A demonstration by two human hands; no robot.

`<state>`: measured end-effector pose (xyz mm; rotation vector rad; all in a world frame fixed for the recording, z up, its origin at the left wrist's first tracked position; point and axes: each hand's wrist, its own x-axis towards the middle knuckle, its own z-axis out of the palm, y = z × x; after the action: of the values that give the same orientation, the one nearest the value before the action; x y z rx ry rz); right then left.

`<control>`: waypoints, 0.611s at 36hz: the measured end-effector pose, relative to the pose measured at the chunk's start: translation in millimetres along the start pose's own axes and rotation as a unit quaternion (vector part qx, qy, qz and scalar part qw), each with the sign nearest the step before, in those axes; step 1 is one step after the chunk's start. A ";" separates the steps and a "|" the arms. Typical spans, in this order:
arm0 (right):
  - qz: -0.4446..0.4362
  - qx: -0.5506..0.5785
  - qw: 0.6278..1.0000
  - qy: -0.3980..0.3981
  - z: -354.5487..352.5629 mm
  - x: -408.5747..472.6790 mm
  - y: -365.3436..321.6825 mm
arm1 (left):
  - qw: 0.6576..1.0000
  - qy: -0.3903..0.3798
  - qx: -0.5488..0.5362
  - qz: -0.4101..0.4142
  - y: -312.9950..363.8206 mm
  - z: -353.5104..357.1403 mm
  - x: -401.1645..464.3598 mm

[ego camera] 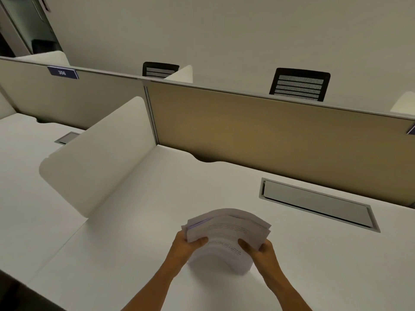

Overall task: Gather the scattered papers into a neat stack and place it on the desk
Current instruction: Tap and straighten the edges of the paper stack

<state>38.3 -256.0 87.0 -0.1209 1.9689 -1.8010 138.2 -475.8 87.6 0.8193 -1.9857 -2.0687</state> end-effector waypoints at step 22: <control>0.000 -0.012 1.000 0.011 -4.3 25.7 -6.6 | 0.998 0.039 -0.035 0.020 4.3 -5.4 20.9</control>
<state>12.1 -262.5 86.3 -0.1081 2.0062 -1.7866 122.2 -490.8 86.2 0.8261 -1.8642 -2.0384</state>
